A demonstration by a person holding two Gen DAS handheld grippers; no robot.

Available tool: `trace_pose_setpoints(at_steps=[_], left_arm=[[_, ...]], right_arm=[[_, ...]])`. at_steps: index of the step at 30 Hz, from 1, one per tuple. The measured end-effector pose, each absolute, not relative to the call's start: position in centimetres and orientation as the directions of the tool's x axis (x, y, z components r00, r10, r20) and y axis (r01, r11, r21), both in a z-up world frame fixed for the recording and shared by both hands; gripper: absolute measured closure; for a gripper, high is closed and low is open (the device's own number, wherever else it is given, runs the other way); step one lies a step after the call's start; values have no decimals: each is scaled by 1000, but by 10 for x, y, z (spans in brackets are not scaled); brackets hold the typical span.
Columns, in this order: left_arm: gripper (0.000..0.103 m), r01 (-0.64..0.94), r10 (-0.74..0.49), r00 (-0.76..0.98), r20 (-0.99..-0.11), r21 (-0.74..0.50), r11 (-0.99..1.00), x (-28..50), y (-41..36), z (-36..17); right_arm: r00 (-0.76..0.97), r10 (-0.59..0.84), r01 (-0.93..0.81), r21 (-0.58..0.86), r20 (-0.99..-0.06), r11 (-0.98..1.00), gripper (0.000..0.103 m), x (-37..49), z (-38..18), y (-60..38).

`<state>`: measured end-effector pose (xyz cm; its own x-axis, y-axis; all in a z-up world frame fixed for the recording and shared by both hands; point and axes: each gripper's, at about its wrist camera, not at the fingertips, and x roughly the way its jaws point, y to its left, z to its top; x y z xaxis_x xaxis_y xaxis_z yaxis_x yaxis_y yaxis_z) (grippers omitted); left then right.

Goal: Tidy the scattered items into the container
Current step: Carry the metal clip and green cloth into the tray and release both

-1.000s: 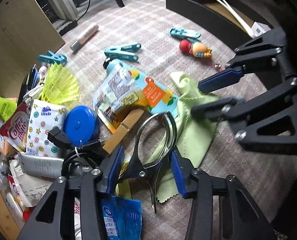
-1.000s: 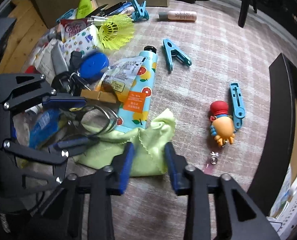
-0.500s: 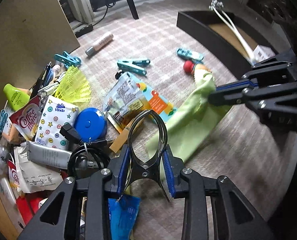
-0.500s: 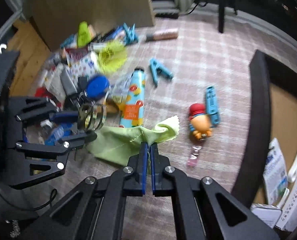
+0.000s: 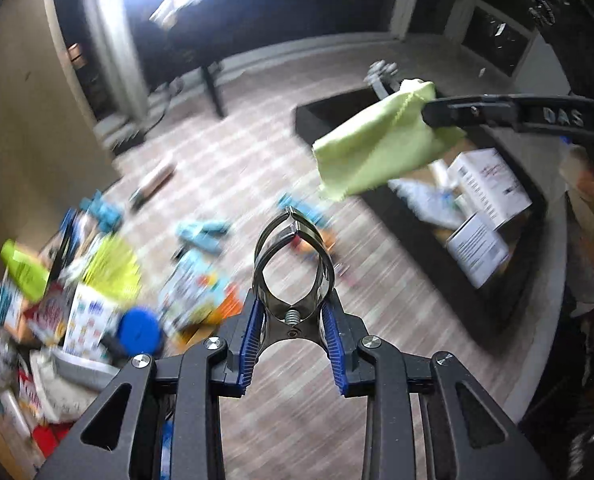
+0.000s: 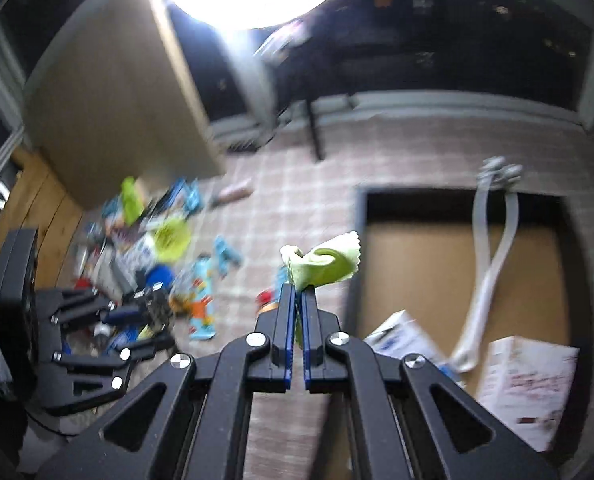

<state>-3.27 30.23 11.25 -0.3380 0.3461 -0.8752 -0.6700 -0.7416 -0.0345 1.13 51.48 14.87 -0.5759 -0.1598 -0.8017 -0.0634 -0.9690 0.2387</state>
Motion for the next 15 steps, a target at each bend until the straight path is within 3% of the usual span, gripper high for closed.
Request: trace_pose_setpoints(at_steps=[7, 15], left_arm=[[75, -742, 419, -319, -850, -51, -669, -38, 378, 133], [75, -775, 432, -283, -856, -61, -629, -50, 454, 138]], right_arm=[[-619, -22, -239, 215, -785, -947, 100, 30, 174, 602], [-589, 62, -366, 197, -806, -910, 100, 47, 163, 667]])
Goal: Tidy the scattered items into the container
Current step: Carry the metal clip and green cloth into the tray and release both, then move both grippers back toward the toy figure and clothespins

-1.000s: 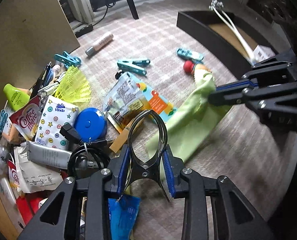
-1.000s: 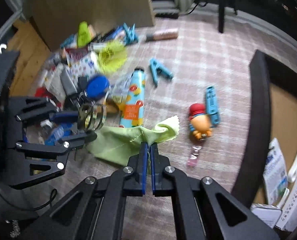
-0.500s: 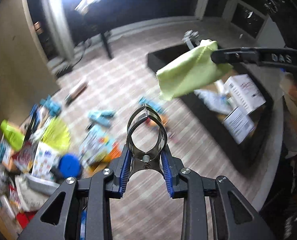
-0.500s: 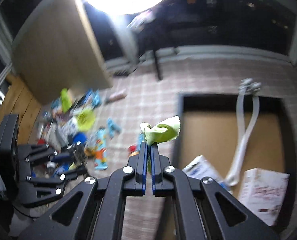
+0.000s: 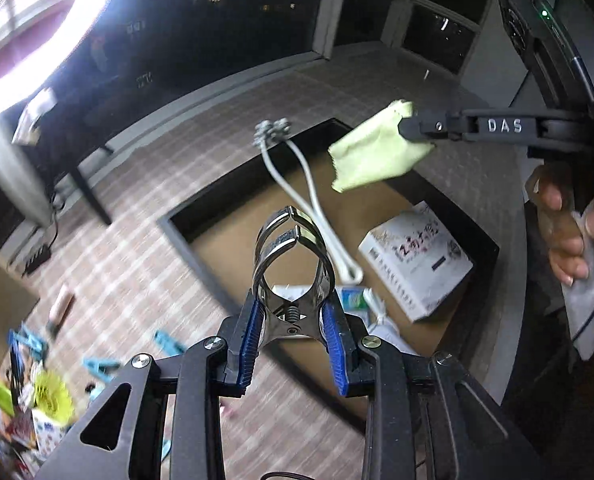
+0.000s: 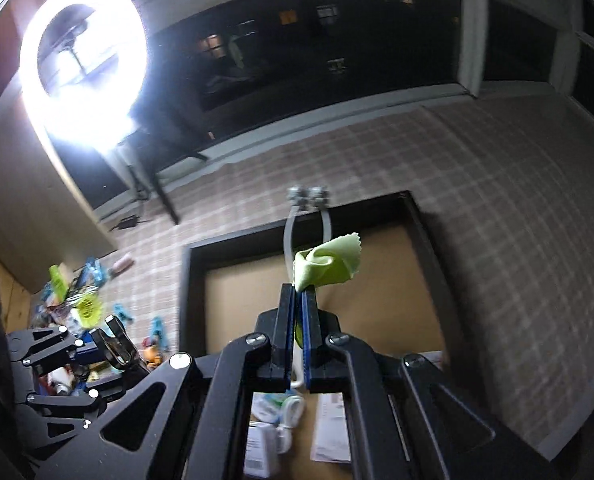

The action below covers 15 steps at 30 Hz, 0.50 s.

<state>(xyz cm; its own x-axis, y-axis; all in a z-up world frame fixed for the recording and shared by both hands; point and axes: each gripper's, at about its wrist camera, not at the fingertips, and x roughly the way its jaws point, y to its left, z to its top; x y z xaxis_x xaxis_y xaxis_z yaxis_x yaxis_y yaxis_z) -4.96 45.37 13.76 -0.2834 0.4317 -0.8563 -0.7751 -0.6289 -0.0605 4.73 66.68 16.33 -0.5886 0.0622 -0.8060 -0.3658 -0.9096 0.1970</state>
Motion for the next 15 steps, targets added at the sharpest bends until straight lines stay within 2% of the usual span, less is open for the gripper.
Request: trace_pose_setpoints(at_steps=[1, 3, 4, 5, 6, 10, 15], left_arm=[[73, -774, 428, -289, -856, -54, -631, -50, 460, 138], [53, -762, 399, -294, -868, -39, -646, -52, 473, 135], [35, -752, 390, -296, -872, -39, -658, -54, 477, 135], [35, -746, 390, -304, -869, -38, -665, -54, 477, 136], [35, -738, 390, -319, -864, -31, -674, -54, 475, 138], [35, -714, 377, -347, -859, -19, -699, -58, 457, 142], [35, -652, 320, -388, -864, 12, -758, -72, 404, 142]], right_arm=[[-587, 73, -372, 188, -806, -909, 99, 49, 162, 671], [-581, 95, -380, 167, -808, -910, 94, 49, 161, 676], [-569, 104, -395, 160, -816, -905, 77, 48, 159, 679], [-558, 115, -415, 156, -822, -896, 59, 47, 158, 681], [-563, 122, -422, 157, -817, -893, 56, 48, 159, 682], [-590, 127, -385, 140, -797, -912, 56, 47, 164, 672], [-602, 58, -298, 157, -796, -942, 56, 36, 161, 647]])
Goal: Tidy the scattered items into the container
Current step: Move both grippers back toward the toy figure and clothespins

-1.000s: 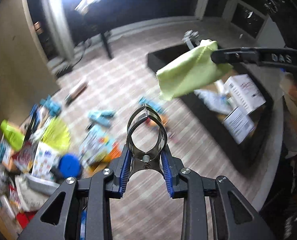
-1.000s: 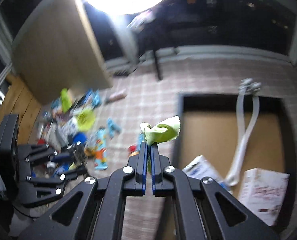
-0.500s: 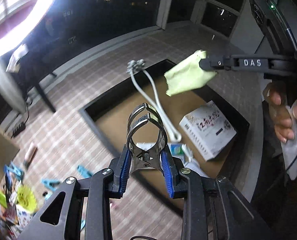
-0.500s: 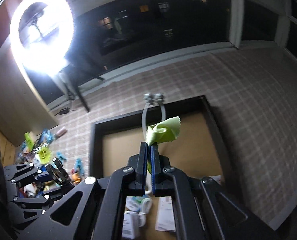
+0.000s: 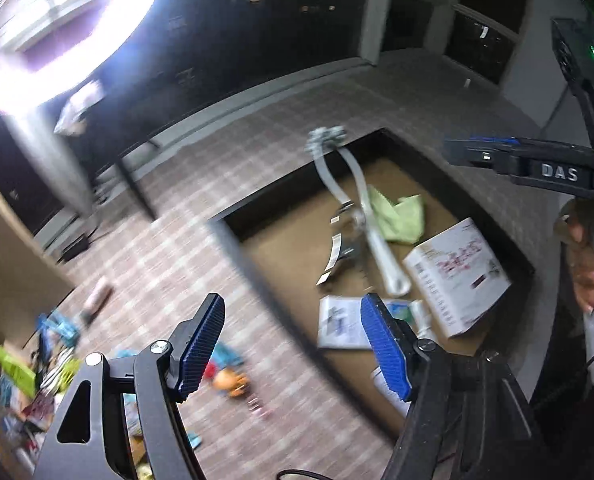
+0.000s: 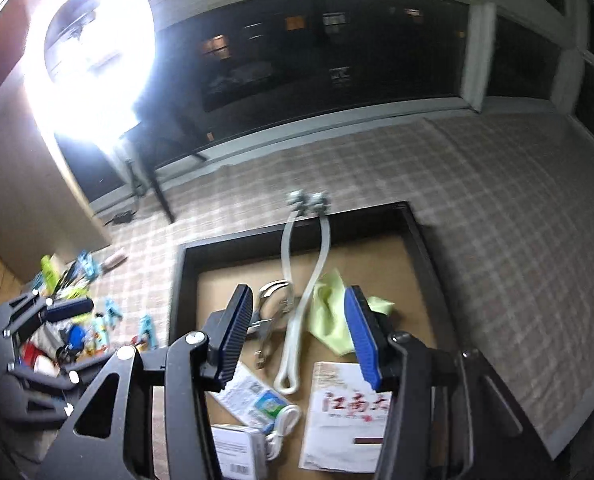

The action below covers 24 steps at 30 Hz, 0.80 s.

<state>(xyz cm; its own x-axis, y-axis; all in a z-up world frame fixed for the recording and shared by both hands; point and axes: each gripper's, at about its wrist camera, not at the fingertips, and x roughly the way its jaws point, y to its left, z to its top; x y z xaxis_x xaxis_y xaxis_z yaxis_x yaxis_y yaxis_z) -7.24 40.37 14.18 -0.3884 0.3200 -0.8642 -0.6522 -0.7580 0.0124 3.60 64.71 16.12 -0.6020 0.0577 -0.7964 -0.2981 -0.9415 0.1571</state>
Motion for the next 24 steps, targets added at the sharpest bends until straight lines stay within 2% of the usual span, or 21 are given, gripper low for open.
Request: trace_pose_setpoints(at_steps=[9, 13, 24], left_arm=[[37, -456, 224, -390, -893, -24, -890, -101, 279, 127], [44, -401, 204, -366, -908, -43, -915, -100, 245, 114], [53, -304, 228, -229, -946, -152, -940, -74, 234, 51]], right_arm=[[-574, -66, -147, 182, -816, -972, 56, 12, 146, 586], [-545, -128, -65, 194, -829, -979, 57, 2, 139, 549], [-371, -234, 33, 239, -899, -971, 58, -50, 86, 469]])
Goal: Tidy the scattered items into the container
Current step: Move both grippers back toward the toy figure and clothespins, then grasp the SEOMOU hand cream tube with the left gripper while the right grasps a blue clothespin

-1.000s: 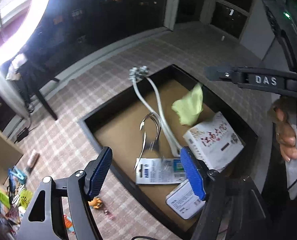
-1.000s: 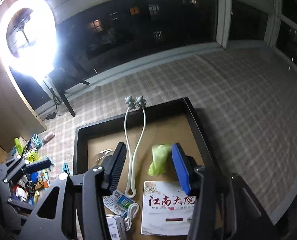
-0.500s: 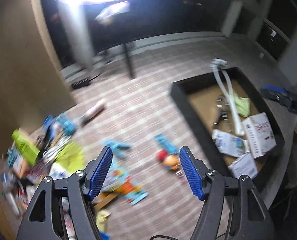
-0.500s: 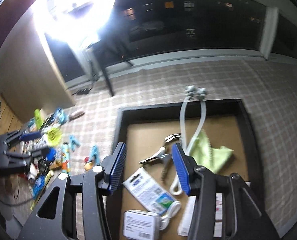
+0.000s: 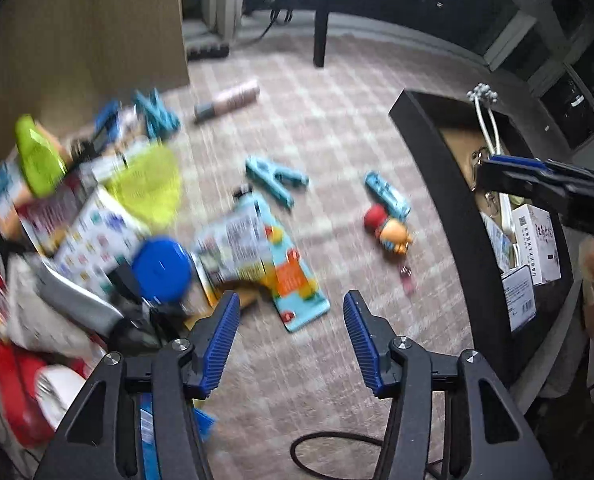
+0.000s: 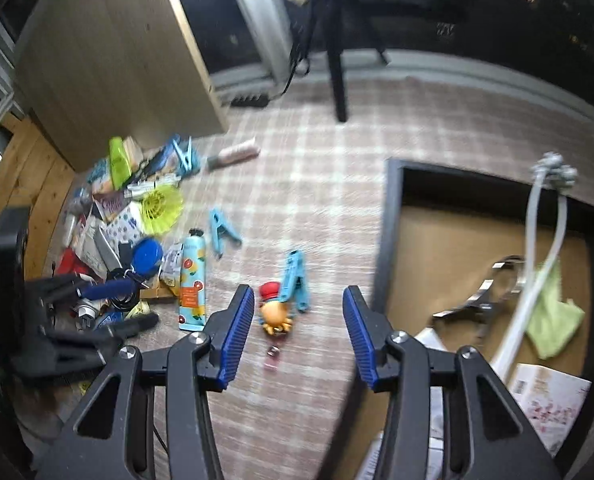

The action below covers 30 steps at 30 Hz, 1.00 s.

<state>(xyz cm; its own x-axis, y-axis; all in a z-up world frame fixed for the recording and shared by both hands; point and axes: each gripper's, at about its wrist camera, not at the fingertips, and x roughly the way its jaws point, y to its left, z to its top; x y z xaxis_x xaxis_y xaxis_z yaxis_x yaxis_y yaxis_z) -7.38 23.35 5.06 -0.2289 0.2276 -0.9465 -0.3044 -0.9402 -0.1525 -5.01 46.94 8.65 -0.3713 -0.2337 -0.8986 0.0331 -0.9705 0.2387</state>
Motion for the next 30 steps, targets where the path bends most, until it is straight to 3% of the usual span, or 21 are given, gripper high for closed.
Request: trace_pose_setpoints(at_steps=[8, 21, 23, 30], left_arm=[[53, -220, 206, -205, -957, -160, -962, -86, 239, 23], [51, -143, 156, -220, -963, -126, -982, -115, 234, 8], [53, -147, 163, -214, -963, -133, -980, -118, 239, 8], [53, -192, 147, -226, -963, -104, -976, -133, 265, 9]], right_arm=[[-294, -243, 28, 245, -924, -969, 65, -74, 55, 454], [-229, -242, 30, 242, -943, -970, 67, -96, 35, 447], [-217, -238, 24, 239, -947, -971, 71, -98, 31, 447], [-186, -236, 15, 237, -954, -971, 71, -105, 19, 448]])
